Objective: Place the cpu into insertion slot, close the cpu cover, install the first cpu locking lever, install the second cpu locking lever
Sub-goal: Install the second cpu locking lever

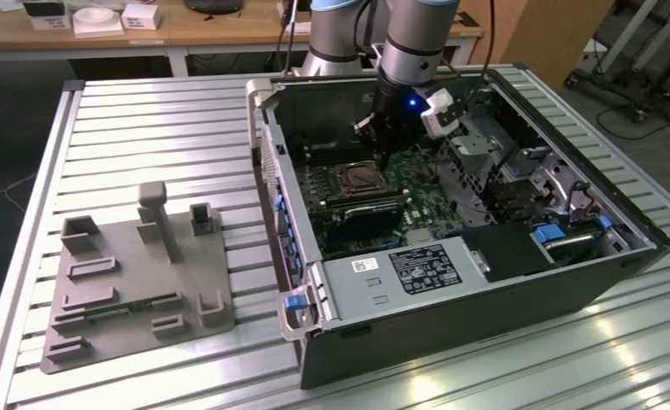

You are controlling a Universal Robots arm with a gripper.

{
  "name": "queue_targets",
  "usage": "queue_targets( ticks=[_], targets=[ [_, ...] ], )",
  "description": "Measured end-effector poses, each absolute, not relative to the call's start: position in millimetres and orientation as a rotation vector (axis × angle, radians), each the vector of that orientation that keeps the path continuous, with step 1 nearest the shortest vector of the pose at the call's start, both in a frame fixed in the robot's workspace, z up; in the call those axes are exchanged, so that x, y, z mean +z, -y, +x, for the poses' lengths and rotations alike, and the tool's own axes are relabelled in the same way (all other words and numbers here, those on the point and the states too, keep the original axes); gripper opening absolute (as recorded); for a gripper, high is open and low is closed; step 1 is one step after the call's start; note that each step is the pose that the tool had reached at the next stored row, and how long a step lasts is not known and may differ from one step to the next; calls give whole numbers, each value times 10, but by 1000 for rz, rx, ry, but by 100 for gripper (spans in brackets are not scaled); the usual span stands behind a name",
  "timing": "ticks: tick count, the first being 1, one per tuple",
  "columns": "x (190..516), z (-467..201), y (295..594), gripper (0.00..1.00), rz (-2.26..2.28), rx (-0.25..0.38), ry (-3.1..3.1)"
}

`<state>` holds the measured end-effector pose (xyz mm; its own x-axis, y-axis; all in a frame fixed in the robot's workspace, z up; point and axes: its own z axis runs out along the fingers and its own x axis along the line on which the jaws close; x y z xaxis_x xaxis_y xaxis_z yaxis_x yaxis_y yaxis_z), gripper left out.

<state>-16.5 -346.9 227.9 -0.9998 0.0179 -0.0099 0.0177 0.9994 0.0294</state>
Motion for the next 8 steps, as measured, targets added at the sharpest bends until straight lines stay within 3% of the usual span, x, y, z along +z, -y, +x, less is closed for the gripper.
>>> queue_targets(
  ticks=[8],
  targets=[
    [2279,-165,3471,11,28,46,-3131]
  ],
)
